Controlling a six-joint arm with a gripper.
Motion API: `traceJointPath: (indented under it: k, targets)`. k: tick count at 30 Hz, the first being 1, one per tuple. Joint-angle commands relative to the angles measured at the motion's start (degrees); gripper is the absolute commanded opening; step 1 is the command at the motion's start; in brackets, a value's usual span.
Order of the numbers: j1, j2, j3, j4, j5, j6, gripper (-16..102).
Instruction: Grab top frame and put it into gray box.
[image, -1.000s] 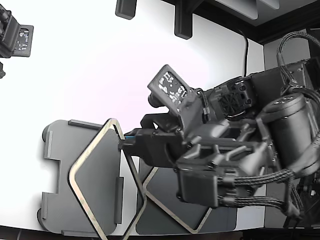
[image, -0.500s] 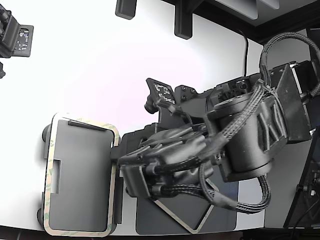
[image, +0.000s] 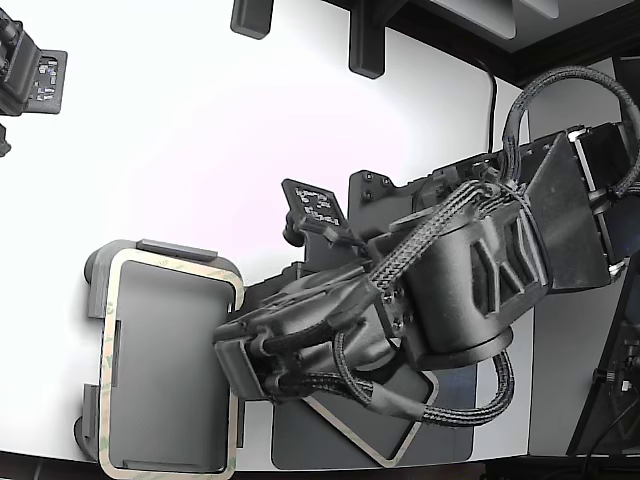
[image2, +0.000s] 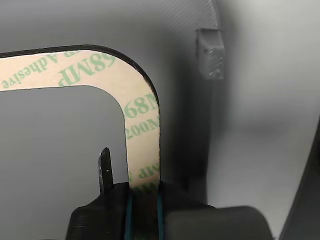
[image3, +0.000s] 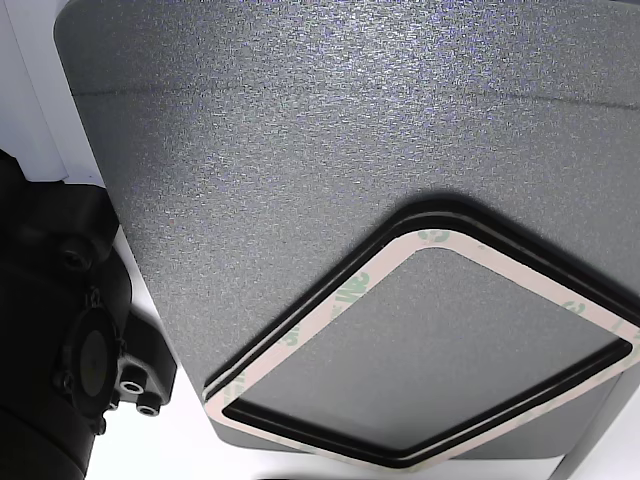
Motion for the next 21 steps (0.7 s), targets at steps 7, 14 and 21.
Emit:
traceJointPath:
  k: [7, 14, 21]
  targets:
    - [-1.05, 0.79, -0.18, 0.7, -0.09, -0.88, -13]
    - [-1.14, 0.0, -0.35, 0.7, 0.35, -2.29, -13]
    - [-1.41, -0.26, 0.0, 0.7, 0.44, -2.46, -13]
